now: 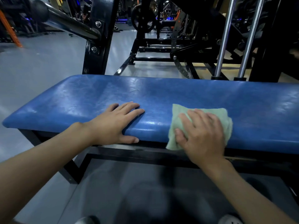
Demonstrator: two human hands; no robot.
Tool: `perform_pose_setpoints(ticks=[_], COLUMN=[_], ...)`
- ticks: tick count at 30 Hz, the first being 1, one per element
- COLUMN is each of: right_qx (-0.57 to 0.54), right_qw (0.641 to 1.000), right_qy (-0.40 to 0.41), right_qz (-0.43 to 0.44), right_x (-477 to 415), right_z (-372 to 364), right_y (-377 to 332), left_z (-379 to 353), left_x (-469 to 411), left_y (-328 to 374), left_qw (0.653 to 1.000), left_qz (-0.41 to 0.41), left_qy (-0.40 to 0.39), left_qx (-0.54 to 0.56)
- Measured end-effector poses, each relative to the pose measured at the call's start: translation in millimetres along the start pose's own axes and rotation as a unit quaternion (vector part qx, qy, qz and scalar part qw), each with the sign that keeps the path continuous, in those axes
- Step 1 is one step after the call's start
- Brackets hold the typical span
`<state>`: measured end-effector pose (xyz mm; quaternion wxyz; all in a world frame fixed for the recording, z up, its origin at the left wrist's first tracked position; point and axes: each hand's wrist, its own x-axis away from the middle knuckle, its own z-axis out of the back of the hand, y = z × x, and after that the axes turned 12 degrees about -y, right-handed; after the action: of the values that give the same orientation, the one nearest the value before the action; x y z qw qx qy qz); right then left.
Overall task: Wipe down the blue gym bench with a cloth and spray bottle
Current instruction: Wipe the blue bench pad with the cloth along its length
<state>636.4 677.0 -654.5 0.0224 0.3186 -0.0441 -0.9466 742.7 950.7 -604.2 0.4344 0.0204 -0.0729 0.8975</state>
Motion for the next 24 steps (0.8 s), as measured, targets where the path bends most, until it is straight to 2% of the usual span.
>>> perform_pose_setpoints(ticks=[2, 5, 6, 8, 10, 12, 15, 18, 19, 21, 23, 24], right_qx=[-0.005, -0.024, -0.034, -0.038, -0.02, -0.002, -0.006, -0.032, -0.036, -0.03, -0.014, -0.01], right_qw=[0.999, 0.987, 0.986, 0.994, 0.999, 0.998, 0.989, 0.968, 0.968, 0.983, 0.993, 0.994], right_qy=[-0.005, -0.003, -0.003, 0.008, 0.019, 0.039, 0.048, 0.053, 0.044, 0.014, 0.012, 0.018], right_qz=[-0.051, -0.157, -0.16, -0.101, -0.035, -0.042, -0.139, -0.244, -0.242, -0.178, -0.112, -0.107], right_x=[4, -6, -9, -10, 2, 18, 31, 20, 17, 22, 34, 39], right_z=[5, 5, 3, 0, -1, 3, 12, 10, 9, 11, 13, 16], right_y=[8, -26, -37, -36, -6, 36, 68, 43, 36, 42, 71, 89], left_z=[1, 4, 4, 5, 7, 10, 15, 21, 23, 27, 31, 32], left_x=[-6, -14, -16, -20, -23, -28, -42, -57, -61, -69, -78, -83], left_y=[10, 26, 30, 34, 36, 39, 56, 77, 83, 93, 101, 104], left_qw=[1.0, 1.0, 1.0, 1.0, 1.0, 1.0, 0.999, 0.999, 0.999, 0.999, 0.998, 0.997], left_qz=[0.001, 0.006, 0.006, 0.005, -0.006, -0.022, -0.047, -0.042, -0.039, -0.047, -0.064, -0.073], left_qy=[-0.002, 0.003, 0.004, 0.009, 0.009, 0.011, 0.01, 0.007, 0.009, 0.012, 0.012, 0.015], left_qx=[0.01, 0.018, 0.014, 0.005, 0.001, -0.003, -0.001, 0.005, 0.006, 0.001, -0.003, -0.001])
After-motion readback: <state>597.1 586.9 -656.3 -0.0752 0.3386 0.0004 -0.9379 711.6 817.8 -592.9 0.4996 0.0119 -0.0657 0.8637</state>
